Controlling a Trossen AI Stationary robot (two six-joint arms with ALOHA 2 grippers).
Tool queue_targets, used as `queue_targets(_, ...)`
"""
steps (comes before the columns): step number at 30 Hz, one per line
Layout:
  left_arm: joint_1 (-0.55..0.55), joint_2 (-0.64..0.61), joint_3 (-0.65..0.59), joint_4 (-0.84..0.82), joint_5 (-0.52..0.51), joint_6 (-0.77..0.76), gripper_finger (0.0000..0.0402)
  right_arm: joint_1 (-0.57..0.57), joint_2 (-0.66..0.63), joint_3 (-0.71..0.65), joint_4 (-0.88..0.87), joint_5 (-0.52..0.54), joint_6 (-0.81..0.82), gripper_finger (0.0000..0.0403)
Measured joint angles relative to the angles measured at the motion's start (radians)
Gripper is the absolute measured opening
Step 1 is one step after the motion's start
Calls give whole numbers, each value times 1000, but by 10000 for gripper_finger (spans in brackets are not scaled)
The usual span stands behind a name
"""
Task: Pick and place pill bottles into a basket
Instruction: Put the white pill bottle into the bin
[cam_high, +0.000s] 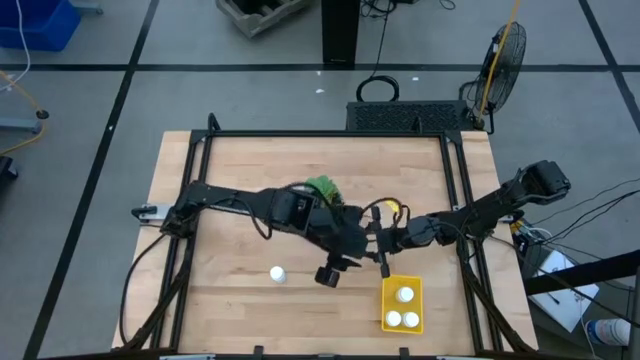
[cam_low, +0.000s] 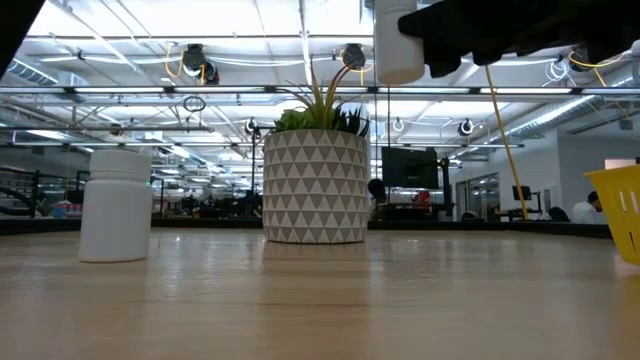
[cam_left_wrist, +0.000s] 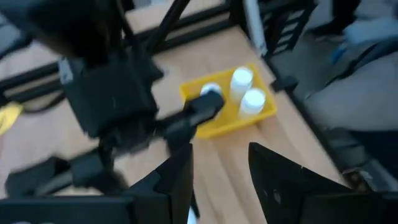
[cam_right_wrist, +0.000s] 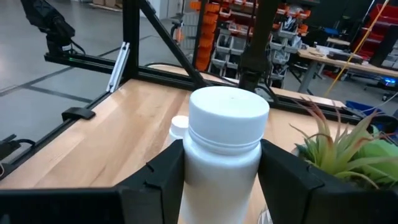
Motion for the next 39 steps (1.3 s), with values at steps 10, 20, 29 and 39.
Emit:
queue_targets(10,57,-111,0,-143,24,-37,157,0,0,0,-4,0,-10,162)
queue_targets(20,8,-273,-11,-348,-34,-119,169,-1,0,0,9,0,-18,162)
queue_targets(29,-56,-556,-372,-281,-132,-237,175,-1,0,0,10,-1,-11,162)
queue_targets(39,-88,-979,-1218,631,-152,-164,175,-1,0,0,10,-1,-10,162)
